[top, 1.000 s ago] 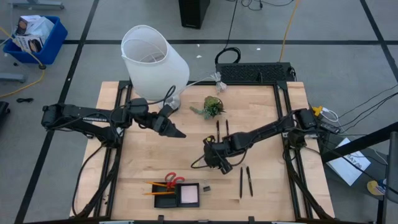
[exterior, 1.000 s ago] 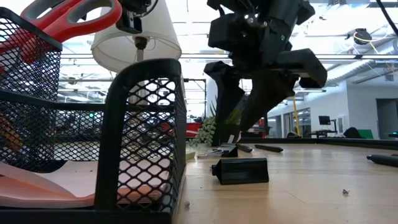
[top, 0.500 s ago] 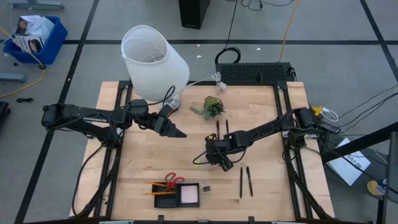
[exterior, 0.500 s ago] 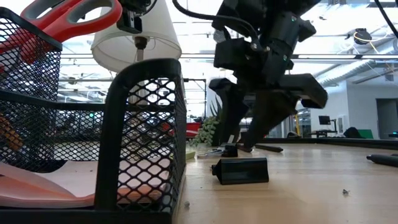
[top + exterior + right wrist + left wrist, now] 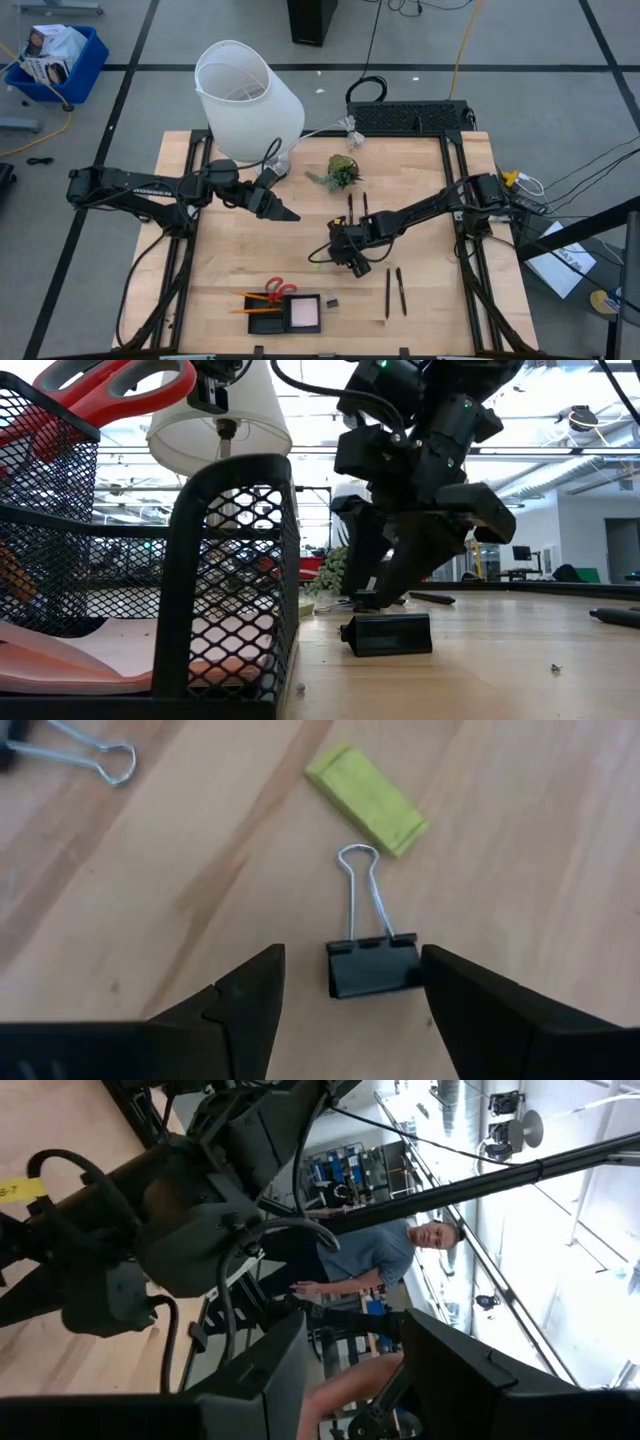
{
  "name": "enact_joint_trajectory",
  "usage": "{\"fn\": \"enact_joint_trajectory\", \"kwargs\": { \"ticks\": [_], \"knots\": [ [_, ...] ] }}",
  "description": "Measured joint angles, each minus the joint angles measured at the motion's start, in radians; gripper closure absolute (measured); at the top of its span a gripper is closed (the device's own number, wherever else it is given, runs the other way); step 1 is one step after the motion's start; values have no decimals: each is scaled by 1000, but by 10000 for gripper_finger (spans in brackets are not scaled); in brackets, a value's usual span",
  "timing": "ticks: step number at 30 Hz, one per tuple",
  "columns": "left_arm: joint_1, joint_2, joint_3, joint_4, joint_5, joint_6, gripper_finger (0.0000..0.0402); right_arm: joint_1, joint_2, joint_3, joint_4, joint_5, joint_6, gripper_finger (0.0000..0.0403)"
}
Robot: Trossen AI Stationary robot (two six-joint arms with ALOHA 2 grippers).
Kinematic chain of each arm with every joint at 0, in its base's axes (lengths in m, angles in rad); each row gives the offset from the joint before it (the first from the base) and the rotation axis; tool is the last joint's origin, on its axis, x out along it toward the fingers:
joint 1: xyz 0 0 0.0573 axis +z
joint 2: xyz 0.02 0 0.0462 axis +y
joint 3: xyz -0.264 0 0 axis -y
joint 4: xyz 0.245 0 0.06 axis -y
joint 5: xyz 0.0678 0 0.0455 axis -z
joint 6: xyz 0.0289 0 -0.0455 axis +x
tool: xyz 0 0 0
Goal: Pick and place office supplies into organizer
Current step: Put the middle black binder clip into the mesh desk organizer
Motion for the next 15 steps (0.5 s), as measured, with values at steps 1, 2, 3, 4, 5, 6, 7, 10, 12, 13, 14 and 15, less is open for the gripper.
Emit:
{"fn": "enact_joint_trajectory", "kwargs": {
  "ticks": [1,2,3,4,5,6,7,10,12,13,14,15],
  "knots": [
    [0,0,0,0,-1,-3,232,0,6,0,8,3,0,175],
    [0,0,0,0,-6,-3,232,0,12,1,11,2,0,175],
    [0,0,0,0,-8,-4,232,0,17,1,15,2,0,175],
    [0,0,0,0,-8,-4,232,-1,19,1,15,1,0,176],
    [0,0,0,0,-8,-4,232,-1,19,1,15,1,0,177],
    [0,0,0,0,-8,-4,232,-1,19,1,14,-1,-1,179],
    [0,0,0,0,-8,-4,232,-1,19,1,14,-3,-4,181],
    [0,0,0,-1,-10,-7,232,-5,19,1,12,-4,-7,188],
    [0,0,0,-1,-15,-7,232,-9,19,0,9,-7,-8,191],
    [0,0,0,-1,-16,-7,232,-11,19,-5,13,-7,-14,193],
    [0,0,0,-1,-16,-7,232,-13,19,-9,18,-7,-15,194],
    [0,0,0,-1,-16,-7,232,-14,19,-12,19,-7,-19,194]
  ]
}}
